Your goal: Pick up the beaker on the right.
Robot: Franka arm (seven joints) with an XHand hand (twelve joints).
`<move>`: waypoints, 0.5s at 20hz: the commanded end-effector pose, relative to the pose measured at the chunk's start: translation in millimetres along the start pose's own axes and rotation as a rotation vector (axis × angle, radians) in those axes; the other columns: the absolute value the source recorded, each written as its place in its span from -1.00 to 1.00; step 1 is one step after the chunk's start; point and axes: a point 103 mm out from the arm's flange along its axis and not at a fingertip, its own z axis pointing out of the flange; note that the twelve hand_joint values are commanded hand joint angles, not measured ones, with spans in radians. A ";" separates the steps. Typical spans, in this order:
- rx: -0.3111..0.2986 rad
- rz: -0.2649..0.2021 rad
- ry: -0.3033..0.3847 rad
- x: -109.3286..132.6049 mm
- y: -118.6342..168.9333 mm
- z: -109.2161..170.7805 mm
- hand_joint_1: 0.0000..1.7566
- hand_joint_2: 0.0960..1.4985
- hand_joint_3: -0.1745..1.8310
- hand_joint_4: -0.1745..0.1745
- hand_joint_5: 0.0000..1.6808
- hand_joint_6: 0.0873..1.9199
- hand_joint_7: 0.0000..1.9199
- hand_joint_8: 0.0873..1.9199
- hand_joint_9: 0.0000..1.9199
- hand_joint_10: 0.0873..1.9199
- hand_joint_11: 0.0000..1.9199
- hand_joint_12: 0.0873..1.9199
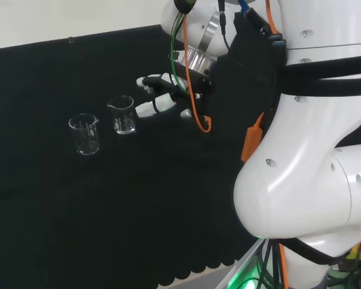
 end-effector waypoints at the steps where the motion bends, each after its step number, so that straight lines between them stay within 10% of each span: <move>1: -0.025 -0.010 0.071 -0.5 6.9 7.1 -0.08 -0.41 -0.19 -0.52 -0.54 -1.00 -0.74 -0.35 -0.61 -0.35 -1.00 0.27; 10: -0.035 -0.024 0.107 1.6 11.2 22.8 -0.05 -0.42 -0.17 -0.51 -0.53 -1.00 -0.71 -0.34 -0.59 -0.35 -1.00 0.30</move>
